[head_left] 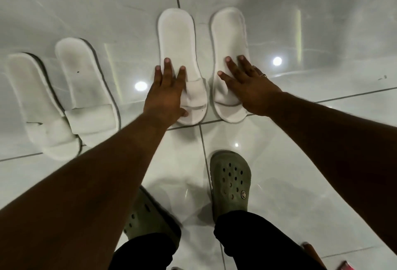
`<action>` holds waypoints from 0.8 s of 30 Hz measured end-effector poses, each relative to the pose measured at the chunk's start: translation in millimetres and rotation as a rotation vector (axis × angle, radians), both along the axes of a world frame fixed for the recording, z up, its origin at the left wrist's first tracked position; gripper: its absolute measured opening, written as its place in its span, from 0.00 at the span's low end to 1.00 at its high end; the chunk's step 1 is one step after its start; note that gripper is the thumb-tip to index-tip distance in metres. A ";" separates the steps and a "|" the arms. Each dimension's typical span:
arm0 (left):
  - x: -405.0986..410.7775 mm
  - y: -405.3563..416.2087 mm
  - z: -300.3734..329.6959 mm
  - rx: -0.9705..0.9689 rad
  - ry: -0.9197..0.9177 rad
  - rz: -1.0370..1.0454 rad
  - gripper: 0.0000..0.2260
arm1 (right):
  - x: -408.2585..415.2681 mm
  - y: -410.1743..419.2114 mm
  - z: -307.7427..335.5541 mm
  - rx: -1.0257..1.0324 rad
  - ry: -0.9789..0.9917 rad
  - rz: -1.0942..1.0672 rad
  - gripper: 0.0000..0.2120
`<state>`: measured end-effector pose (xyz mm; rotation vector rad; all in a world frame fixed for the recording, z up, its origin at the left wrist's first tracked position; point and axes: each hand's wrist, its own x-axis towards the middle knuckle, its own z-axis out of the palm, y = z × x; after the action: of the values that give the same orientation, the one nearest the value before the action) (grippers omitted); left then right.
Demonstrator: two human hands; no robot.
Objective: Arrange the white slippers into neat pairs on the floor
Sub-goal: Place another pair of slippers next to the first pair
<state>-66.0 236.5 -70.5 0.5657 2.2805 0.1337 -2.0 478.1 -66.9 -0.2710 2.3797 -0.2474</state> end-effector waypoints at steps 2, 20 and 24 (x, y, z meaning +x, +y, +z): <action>11.6 4.3 -0.2 0.004 0.019 0.012 0.52 | 5.3 1.7 -0.8 -0.001 0.000 0.014 0.44; -21.7 -174.4 67.1 -0.094 0.114 0.101 0.48 | -20.2 -176.0 57.7 -0.166 0.015 -0.126 0.49; -25.8 -251.3 65.2 -0.235 0.069 0.110 0.51 | -37.5 -262.2 44.0 -0.156 -0.011 -0.089 0.50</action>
<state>-91.8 -14.8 -5.3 0.3270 2.3527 -0.1008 -39.5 215.9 -22.9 -0.2363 2.3676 -0.4768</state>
